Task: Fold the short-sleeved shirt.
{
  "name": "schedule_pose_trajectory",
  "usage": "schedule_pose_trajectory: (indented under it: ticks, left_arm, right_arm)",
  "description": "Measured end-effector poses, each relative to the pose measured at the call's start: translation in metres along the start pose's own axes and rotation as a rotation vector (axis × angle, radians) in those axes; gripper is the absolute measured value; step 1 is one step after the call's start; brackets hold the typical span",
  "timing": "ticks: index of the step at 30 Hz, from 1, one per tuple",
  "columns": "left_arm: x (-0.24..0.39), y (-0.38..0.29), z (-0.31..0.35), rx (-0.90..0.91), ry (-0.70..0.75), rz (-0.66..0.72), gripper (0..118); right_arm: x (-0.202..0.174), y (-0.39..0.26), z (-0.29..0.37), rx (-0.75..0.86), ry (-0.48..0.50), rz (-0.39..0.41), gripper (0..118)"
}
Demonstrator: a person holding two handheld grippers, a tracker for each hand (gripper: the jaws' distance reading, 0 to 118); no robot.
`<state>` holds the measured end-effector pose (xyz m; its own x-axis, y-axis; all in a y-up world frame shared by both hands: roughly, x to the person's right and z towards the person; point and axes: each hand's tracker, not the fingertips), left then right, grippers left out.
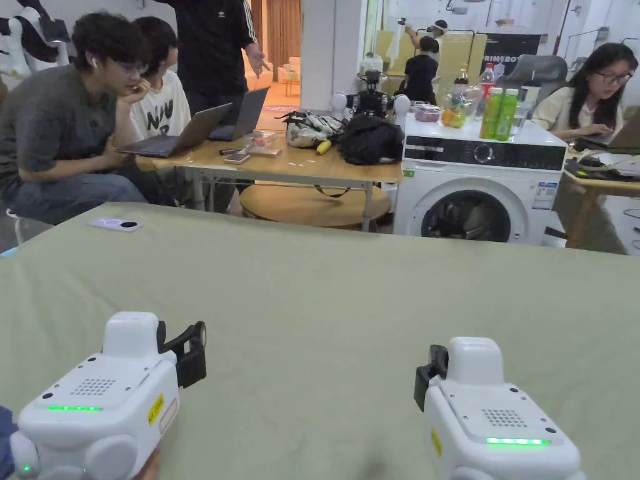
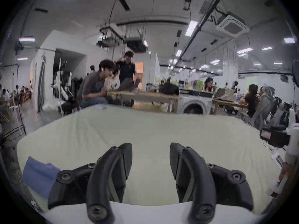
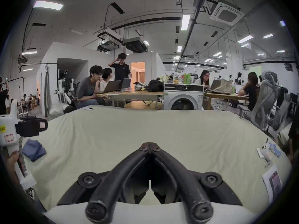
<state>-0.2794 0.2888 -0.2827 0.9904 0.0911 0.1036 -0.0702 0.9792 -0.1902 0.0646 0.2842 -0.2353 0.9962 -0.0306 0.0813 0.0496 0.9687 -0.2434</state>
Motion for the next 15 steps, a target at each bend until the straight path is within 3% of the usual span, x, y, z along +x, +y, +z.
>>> schedule_pose_trajectory:
  ticks: [7, 12, 15]
  left_arm:
    - [0.053, 0.01, -0.001, 0.054, -0.041, -0.067, 44]
    - [0.078, 0.005, -0.002, 0.058, -0.062, -0.109, 32]
    - [0.084, -0.002, -0.006, 0.042, -0.06, -0.101, 16]
  right_arm:
    - [0.029, 0.002, 0.008, 0.019, -0.069, -0.025, 0]
    - [0.042, -0.003, 0.01, 0.028, -0.102, -0.059, 0]
    - [0.044, -0.006, 0.011, 0.036, -0.115, -0.068, 0]
